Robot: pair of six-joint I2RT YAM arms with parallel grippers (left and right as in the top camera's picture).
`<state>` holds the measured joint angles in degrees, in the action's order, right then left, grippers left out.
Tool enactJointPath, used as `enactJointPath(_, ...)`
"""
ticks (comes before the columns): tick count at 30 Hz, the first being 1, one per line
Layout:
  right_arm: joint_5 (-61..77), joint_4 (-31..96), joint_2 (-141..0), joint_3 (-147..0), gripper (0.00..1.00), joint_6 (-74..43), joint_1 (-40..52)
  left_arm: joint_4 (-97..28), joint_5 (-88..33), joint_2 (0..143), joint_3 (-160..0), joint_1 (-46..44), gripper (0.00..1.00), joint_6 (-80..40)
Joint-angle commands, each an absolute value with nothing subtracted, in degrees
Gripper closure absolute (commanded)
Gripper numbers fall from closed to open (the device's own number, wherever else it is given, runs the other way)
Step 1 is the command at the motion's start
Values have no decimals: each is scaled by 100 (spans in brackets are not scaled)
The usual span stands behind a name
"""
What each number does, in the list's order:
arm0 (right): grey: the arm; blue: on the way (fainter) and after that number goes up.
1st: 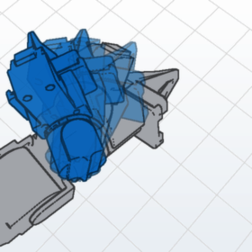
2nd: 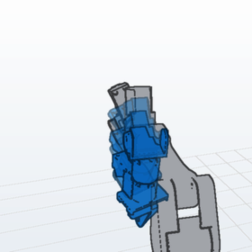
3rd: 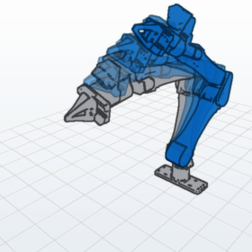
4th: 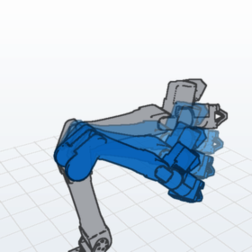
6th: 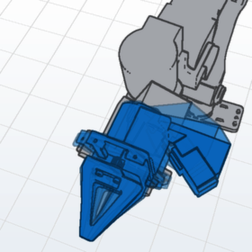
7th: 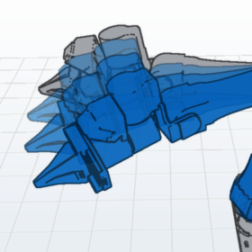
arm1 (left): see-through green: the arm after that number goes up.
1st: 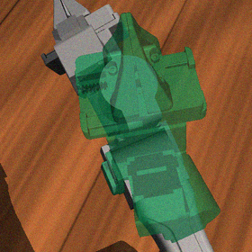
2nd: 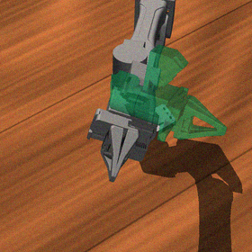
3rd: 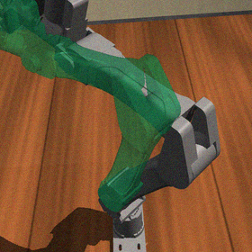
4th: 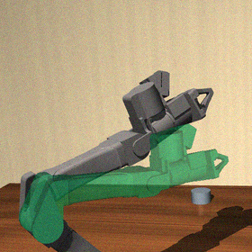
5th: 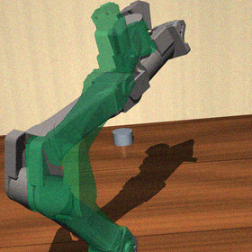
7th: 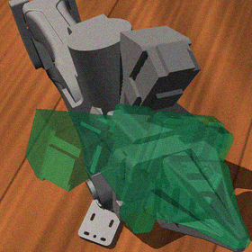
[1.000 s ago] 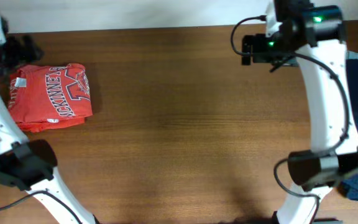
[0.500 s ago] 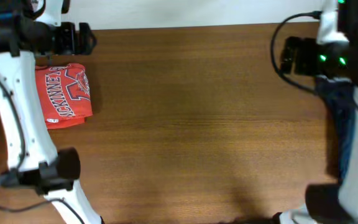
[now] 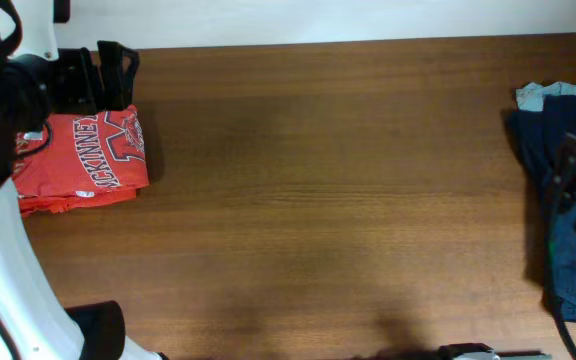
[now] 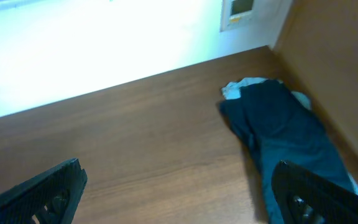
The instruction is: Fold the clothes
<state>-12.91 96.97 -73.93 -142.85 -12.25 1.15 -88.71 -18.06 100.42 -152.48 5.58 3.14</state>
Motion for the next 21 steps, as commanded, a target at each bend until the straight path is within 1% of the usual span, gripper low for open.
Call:
enactJointPath(1, -1608, 9732, -7393, -14293, 1, -1317, 95, -8879, -1870, 10038, -15273, 561, 1, 145)
enactJointPath(21, -1549, 9730, -7380, -14293, 1, -1315, 95, -8967, -1868, 10036, -15273, 563, 0, 148)
